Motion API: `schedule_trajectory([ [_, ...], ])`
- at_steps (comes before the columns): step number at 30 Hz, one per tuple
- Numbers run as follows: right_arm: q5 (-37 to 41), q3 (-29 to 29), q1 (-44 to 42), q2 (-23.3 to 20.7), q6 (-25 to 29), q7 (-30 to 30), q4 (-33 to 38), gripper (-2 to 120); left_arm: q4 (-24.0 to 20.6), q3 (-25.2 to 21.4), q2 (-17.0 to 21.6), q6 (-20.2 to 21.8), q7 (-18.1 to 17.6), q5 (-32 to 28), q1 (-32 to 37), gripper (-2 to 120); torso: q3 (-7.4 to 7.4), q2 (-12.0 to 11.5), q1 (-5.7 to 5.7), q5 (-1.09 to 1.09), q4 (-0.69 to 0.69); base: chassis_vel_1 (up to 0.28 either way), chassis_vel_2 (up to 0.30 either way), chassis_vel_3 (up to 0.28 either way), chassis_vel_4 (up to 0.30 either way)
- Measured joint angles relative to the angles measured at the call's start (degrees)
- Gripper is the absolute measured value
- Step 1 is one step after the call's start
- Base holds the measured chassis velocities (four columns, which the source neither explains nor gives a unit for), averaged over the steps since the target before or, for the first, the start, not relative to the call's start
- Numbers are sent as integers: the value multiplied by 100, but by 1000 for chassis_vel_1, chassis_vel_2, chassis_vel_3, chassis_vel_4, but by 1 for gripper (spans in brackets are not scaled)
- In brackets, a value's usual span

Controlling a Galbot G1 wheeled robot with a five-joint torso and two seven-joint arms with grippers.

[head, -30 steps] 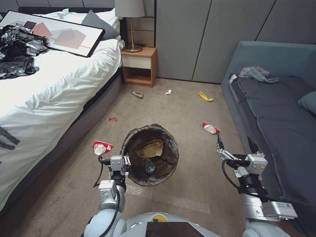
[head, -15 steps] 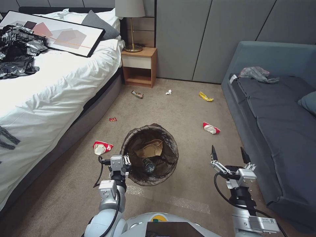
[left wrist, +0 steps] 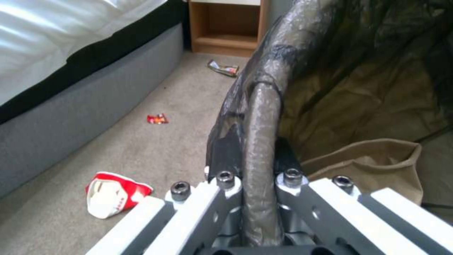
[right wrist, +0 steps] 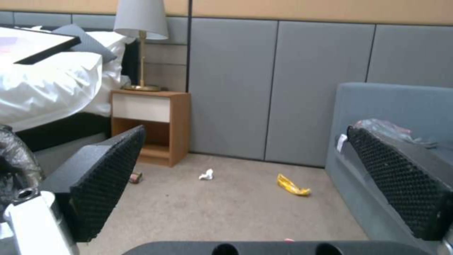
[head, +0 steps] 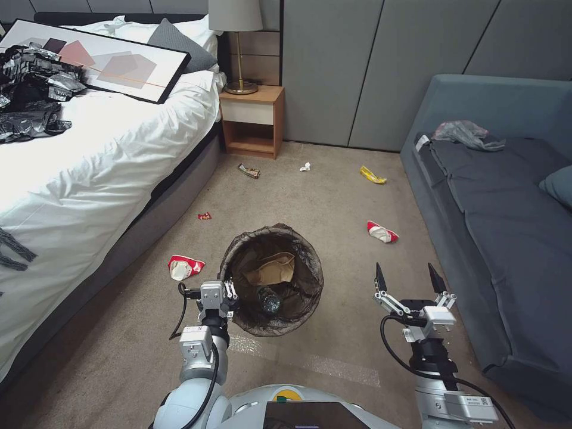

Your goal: Pick up the trash bin, then pick up the garbage from the floor and place it into the trash bin.

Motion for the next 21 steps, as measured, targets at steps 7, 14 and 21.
schedule_trajectory([
  [7,34,8,18,-2,0,-7,-17,100,0,0,-10,-4,-3,14,3,0,0,0,0,0,0,-59,61,61,-57],
  [14,44,16,35,-5,9,-39,-28,100,3,3,-9,-6,-2,18,-4,0,1,0,1,0,1,-166,177,170,-177],
  [21,43,15,55,3,39,-40,-48,100,7,14,-10,-8,0,30,5,0,1,0,1,0,-1,-157,158,159,-161],
])
